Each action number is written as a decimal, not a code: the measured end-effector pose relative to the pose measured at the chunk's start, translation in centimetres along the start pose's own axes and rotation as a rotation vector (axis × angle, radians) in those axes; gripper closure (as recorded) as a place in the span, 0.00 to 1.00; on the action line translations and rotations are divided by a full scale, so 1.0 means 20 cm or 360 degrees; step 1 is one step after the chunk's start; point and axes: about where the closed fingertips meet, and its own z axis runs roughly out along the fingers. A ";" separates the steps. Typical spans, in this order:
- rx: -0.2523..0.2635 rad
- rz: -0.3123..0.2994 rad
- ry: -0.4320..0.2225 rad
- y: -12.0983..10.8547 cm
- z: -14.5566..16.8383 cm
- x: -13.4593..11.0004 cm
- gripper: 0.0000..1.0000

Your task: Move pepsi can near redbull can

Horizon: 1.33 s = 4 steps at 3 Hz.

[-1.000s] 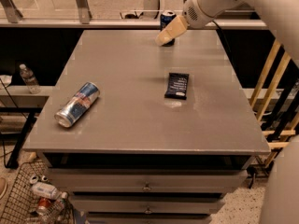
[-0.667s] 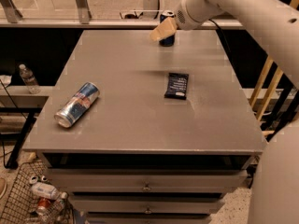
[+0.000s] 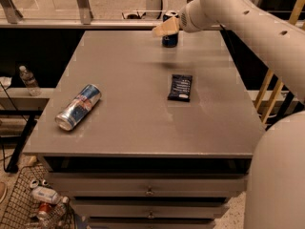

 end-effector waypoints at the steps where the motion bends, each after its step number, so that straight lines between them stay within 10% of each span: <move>1: 0.0014 0.0046 -0.0077 -0.05 0.06 -0.04 0.00; 4: 0.0044 0.0099 -0.0276 -0.10 0.28 -0.14 0.00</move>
Offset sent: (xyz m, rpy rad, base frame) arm 0.0507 -0.0020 0.0041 0.0613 -0.1540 -0.0460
